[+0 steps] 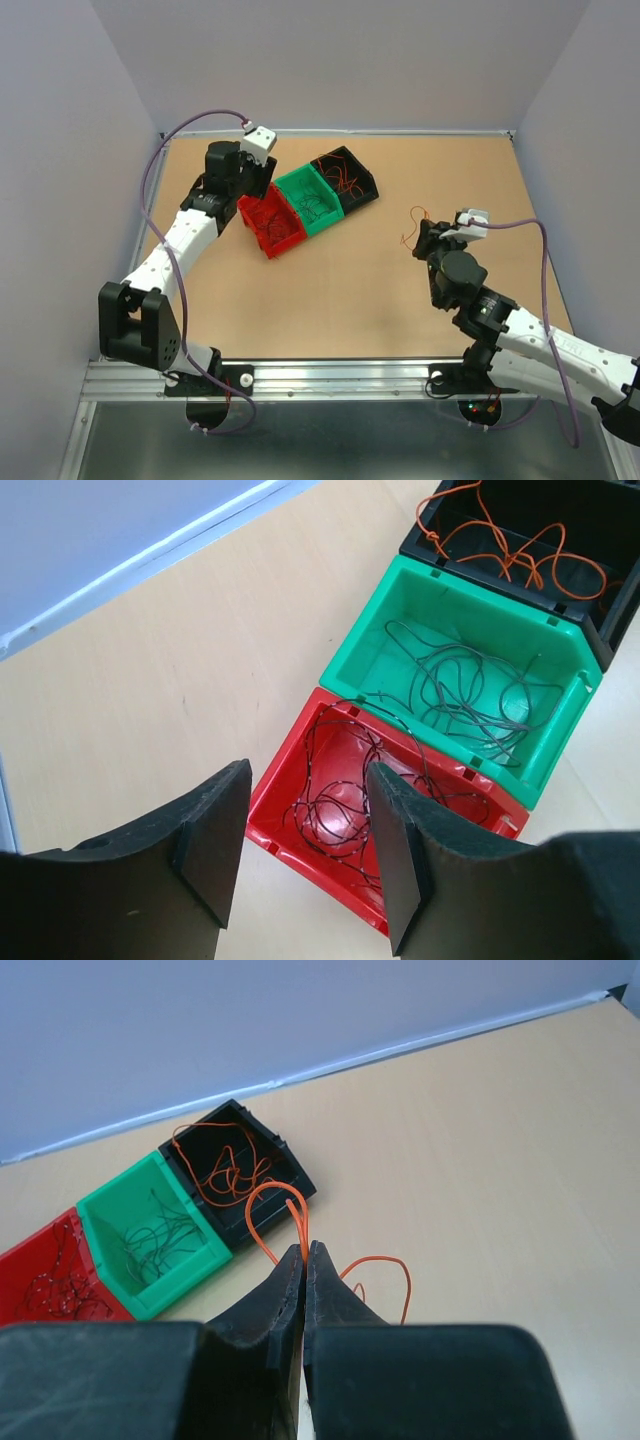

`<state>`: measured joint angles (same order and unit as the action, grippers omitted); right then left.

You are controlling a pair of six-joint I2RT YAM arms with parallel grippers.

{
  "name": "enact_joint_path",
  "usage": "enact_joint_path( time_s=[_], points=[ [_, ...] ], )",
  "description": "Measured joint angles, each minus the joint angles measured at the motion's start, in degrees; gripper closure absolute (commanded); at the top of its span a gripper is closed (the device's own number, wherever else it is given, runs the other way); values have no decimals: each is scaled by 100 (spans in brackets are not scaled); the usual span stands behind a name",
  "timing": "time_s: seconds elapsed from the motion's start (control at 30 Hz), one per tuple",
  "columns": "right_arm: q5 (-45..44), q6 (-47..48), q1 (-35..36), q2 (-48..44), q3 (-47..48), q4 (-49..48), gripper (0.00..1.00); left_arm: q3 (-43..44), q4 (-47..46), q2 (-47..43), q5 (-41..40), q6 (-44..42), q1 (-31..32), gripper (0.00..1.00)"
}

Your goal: Untangle the cables

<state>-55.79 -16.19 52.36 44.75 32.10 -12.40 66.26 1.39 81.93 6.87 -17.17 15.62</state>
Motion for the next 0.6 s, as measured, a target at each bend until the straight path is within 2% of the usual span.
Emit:
enact_joint_path(
  time_s=[0.17, 0.27, 0.43, 0.6],
  points=[
    [-4, 337, -105, 79, 42, -90, 99, -155, -254, -251, 61, 240, 0, 37],
    [378, 634, -254, 656, 538, -170, 99, -201, -581, -319, 164, 463, -4, 36],
    [1222, 1051, -494, 1904, 2000, -319, 99, -966, -1552, -741, 197, 804, -11, 34],
    [2039, 1235, -918, 3112, 3442, -431, 99, -1545, -2052, -1019, 52, 968, -90, 34]
  ],
)
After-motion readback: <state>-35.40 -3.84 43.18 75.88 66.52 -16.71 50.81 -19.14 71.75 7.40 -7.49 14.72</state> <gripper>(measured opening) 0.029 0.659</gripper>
